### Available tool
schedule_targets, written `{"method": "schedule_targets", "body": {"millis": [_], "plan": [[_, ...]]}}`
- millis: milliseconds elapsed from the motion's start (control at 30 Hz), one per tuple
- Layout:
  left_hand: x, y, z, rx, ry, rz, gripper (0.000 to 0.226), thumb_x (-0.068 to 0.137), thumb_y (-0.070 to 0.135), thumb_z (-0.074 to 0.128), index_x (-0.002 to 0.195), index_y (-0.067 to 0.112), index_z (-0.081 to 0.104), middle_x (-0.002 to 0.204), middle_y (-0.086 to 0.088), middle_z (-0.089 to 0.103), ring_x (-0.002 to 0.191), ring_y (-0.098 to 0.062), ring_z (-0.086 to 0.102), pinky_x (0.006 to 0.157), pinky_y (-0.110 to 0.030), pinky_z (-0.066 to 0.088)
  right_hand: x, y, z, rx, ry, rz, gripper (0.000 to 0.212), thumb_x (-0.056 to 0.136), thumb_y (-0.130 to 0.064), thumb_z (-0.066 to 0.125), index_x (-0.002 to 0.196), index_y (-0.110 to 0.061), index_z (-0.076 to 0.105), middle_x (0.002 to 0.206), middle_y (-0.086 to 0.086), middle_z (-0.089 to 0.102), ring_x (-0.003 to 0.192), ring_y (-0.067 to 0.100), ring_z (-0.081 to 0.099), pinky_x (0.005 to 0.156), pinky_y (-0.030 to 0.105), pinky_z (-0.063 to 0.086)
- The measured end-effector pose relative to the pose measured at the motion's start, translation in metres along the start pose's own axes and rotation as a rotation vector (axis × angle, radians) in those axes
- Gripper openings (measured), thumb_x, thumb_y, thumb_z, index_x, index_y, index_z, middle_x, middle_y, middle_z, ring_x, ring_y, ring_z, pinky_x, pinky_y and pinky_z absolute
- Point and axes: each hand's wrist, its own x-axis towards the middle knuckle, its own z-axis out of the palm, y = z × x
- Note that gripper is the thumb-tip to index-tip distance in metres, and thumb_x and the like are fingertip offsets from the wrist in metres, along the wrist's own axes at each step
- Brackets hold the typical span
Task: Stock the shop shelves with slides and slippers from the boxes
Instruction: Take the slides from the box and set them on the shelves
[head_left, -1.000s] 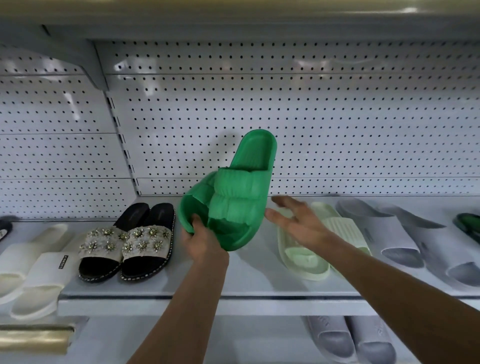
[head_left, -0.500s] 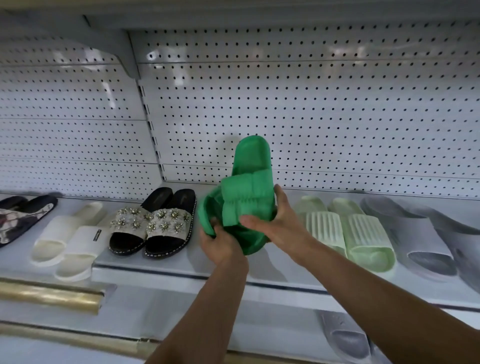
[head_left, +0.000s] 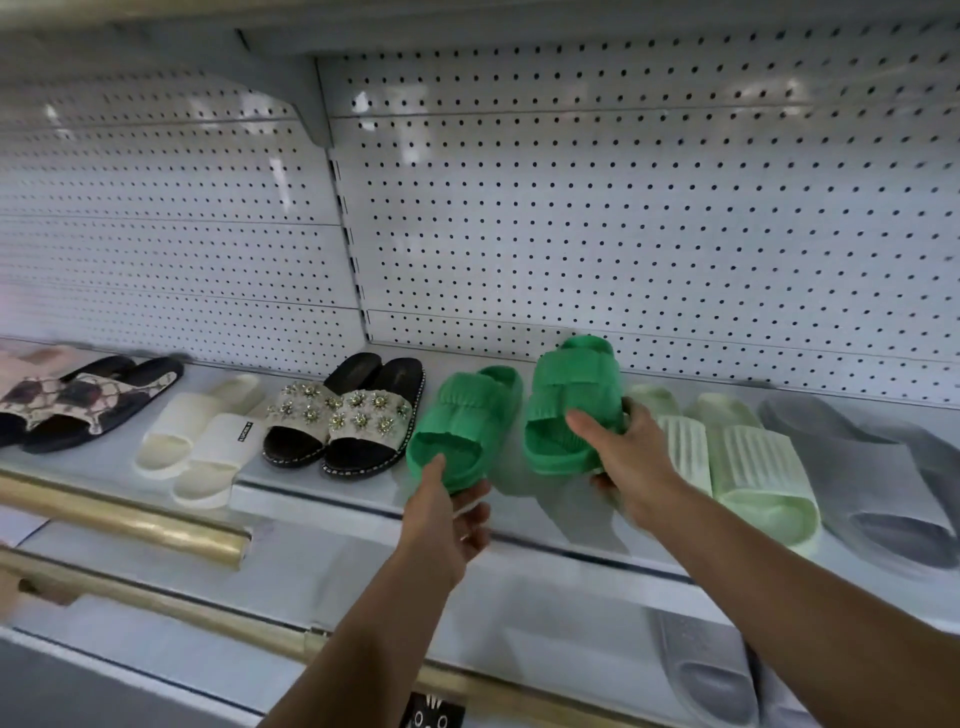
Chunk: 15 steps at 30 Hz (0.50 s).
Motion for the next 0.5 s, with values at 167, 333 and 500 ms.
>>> {"method": "schedule_targets", "body": {"millis": [167, 333, 500], "plan": [[-0.011, -0.007, -0.018, 0.242, -0.038, -0.034, 0.038, 0.099, 0.036, 0.045, 0.093, 0.002, 0.062, 0.063, -0.007, 0.068, 0.048, -0.014, 0.041, 0.037, -0.016, 0.029, -0.006, 0.009, -0.004, -0.329, -0.128, 0.043, 0.057, 0.073, -0.033, 0.083, 0.117, -0.014, 0.054, 0.109, 0.005, 0.066, 0.094, 0.022, 0.065, 0.081, 0.034, 0.054], [-0.016, -0.008, -0.027, 0.502, -0.057, -0.001, 0.041, 0.1, 0.035, 0.042, 0.09, 0.002, 0.063, 0.062, -0.008, 0.067, 0.045, -0.015, 0.043, 0.04, -0.017, 0.029, -0.022, 0.001, -0.01, -0.656, -0.225, 0.006, 0.052, 0.086, -0.046, 0.066, 0.116, -0.01, 0.044, 0.089, 0.009, 0.067, 0.049, 0.019, 0.065, 0.042, 0.03, 0.053], [-0.03, -0.001, -0.037, 0.931, -0.201, 0.068, 0.07, 0.096, 0.065, 0.034, 0.073, 0.005, 0.064, 0.06, -0.011, 0.065, 0.043, -0.016, 0.048, 0.045, -0.02, 0.034, -0.032, -0.002, -0.03, -1.006, -0.186, -0.189, 0.045, 0.092, -0.057, 0.046, 0.112, -0.017, 0.047, 0.085, 0.006, 0.067, 0.053, 0.019, 0.065, 0.066, 0.034, 0.053]]}}
